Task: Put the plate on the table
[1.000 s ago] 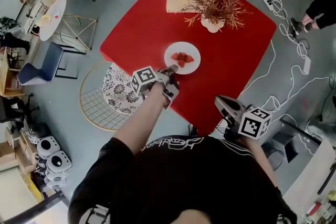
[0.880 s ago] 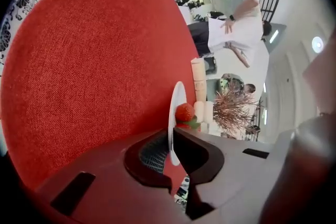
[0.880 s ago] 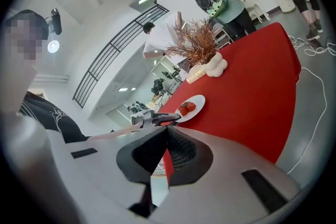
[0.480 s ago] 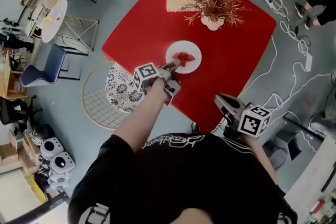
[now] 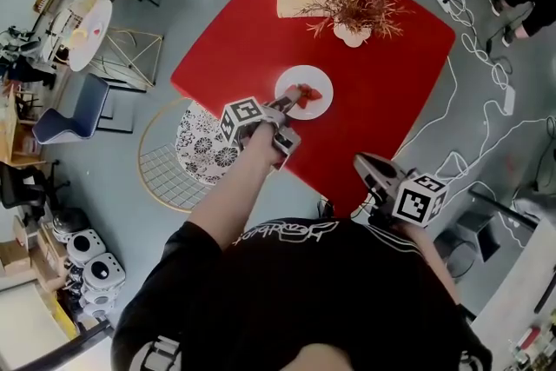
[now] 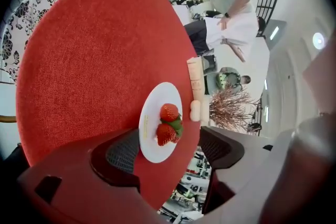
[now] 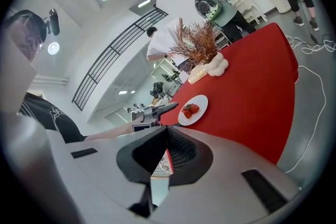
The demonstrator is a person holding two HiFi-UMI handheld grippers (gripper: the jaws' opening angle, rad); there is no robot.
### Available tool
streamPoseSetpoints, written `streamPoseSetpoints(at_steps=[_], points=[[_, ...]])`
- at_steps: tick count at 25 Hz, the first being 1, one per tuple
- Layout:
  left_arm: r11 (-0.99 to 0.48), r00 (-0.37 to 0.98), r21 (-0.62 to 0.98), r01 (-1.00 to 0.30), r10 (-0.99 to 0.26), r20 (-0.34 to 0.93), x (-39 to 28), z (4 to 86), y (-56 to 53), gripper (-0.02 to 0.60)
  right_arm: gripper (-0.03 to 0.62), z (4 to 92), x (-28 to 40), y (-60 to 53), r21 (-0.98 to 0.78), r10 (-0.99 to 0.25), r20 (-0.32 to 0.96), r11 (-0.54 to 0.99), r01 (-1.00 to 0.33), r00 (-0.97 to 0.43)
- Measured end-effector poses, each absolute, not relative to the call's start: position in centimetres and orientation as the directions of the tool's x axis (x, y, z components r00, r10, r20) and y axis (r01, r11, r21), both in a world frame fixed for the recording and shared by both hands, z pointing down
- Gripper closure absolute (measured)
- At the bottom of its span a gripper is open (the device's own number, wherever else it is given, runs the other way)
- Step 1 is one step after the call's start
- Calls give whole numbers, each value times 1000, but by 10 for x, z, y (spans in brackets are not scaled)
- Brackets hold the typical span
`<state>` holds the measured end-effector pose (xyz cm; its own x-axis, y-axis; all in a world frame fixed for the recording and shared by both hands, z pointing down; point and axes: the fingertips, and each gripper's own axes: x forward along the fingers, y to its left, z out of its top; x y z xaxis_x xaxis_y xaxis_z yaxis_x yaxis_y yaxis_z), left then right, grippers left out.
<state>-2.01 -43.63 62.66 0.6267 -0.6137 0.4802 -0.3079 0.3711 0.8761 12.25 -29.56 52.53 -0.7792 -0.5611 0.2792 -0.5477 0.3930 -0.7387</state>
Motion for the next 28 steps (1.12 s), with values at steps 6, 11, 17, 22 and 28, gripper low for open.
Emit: streamPoseSetpoints(at_steps=[6, 11, 17, 22, 28], points=[[365, 640, 884, -293, -612, 465, -26, 624, -421, 221, 586, 523, 118, -284, -735, -566, 287, 388, -556, -773], [245, 709, 933, -264, -606, 360, -22, 591, -403, 224, 586, 513, 110, -275, -716, -564, 288, 410, -565, -774], [-64, 787, 973, -221, -601, 140, -20, 507, -362, 420, 586, 481, 90, -255, -690, -573, 243, 465, -555, -783], [-428, 865, 862, -273, -501, 25, -24, 435, -296, 563, 586, 446, 59, -223, -650, -573, 184, 538, -537, -798], [-779, 942, 550, -301, -332, 45, -25, 379, -191, 572, 586, 415, 21, -168, -587, -573, 158, 600, -543, -804]])
